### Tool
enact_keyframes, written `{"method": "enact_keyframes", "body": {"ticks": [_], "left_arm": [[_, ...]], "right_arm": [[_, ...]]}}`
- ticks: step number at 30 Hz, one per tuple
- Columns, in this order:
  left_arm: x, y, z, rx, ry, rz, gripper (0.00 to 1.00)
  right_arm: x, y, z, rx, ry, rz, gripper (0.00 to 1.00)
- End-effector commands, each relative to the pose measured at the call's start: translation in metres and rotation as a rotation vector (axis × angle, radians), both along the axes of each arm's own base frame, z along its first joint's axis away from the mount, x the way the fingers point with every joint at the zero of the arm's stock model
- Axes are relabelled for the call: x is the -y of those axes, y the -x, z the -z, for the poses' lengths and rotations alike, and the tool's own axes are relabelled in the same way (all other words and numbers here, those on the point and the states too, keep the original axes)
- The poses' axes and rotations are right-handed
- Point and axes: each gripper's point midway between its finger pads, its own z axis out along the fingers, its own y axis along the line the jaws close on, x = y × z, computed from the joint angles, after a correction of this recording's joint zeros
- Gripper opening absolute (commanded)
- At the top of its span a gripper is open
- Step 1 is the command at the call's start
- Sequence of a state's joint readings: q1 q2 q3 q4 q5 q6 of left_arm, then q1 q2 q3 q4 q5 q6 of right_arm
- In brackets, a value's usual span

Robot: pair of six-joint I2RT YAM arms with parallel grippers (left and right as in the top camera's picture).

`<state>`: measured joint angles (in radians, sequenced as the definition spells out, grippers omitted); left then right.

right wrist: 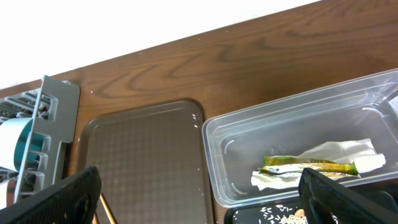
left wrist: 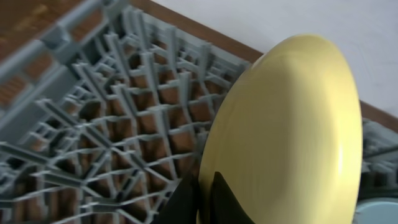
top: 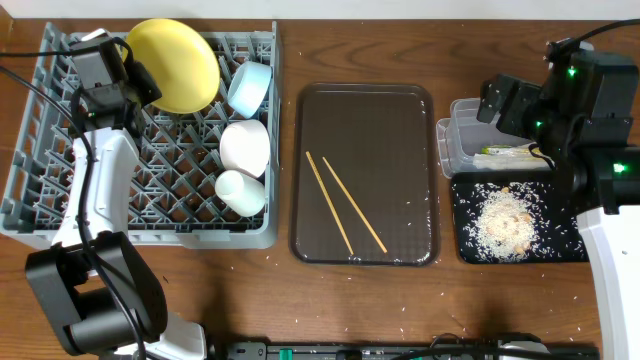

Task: Sort waste into correct bins and load items into the dishwasher
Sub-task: 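Lower yellow plate upright into rack slot and release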

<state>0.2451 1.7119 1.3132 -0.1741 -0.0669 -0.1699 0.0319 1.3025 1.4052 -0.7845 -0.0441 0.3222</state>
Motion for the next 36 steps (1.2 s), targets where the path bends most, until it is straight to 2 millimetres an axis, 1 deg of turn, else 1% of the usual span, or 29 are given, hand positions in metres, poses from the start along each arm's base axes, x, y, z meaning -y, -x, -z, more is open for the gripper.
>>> {"method": "enact_keyframes", "body": {"ticks": [1,6,8,11,13,15,16,17,18,19,21,24,26,29,30,33,36], "left_arm": [[-0.017,0.008,-0.019,-0.007,-0.126,-0.046,0.08],[-0.02,0.01,-0.02,-0.026,-0.174,-0.051,0.07],[-0.016,0.008,-0.02,-0.031,-0.186,-0.033,0.08],[-0.004,0.005,-0.02,-0.045,-0.218,0.013,0.08],[0.003,0.003,-0.021,-0.046,-0.236,0.022,0.12],[0.01,0.0,-0.023,-0.042,-0.249,0.027,0.14],[0.018,-0.003,-0.024,-0.035,-0.251,0.044,0.17],[0.023,-0.004,-0.024,-0.034,-0.25,0.054,0.17],[0.027,-0.004,-0.024,-0.033,-0.247,0.06,0.25],[0.031,-0.005,-0.023,-0.035,-0.247,0.07,0.28],[0.041,-0.007,-0.019,-0.043,-0.239,0.096,0.3],[0.063,-0.014,-0.005,-0.054,-0.186,0.186,0.3],[0.076,-0.018,0.006,-0.063,-0.152,0.239,0.27],[0.093,-0.022,0.021,-0.082,-0.115,0.3,0.14],[0.098,-0.023,0.025,-0.088,-0.107,0.316,0.12],[0.112,-0.025,0.034,-0.103,-0.106,0.351,0.08],[0.127,-0.027,0.04,-0.116,-0.128,0.403,0.08]], "right_arm": [[0.004,-0.002,-0.001,0.001,0.004,0.02,0.99],[0.004,-0.002,-0.001,0.001,0.004,0.02,0.99],[0.004,-0.002,-0.001,0.001,0.004,0.02,0.99],[0.004,-0.002,-0.001,0.001,0.004,0.02,0.99],[0.004,-0.002,-0.001,0.001,0.004,0.02,0.99],[0.004,-0.002,-0.001,0.001,0.004,0.02,0.99],[0.004,-0.002,-0.001,0.001,0.004,0.02,0.99],[0.004,-0.002,-0.001,0.001,0.004,0.02,0.99],[0.004,-0.002,-0.001,0.001,0.004,0.02,0.99],[0.004,-0.002,-0.001,0.001,0.004,0.02,0.99],[0.004,-0.002,-0.001,0.001,0.004,0.02,0.99],[0.004,-0.002,-0.001,0.001,0.004,0.02,0.99],[0.004,-0.002,-0.001,0.001,0.004,0.02,0.99],[0.004,-0.002,-0.001,0.001,0.004,0.02,0.99],[0.004,-0.002,-0.001,0.001,0.004,0.02,0.99],[0.004,-0.002,-0.001,0.001,0.004,0.02,0.99],[0.004,-0.002,-0.001,0.001,0.004,0.02,0.99]]}}
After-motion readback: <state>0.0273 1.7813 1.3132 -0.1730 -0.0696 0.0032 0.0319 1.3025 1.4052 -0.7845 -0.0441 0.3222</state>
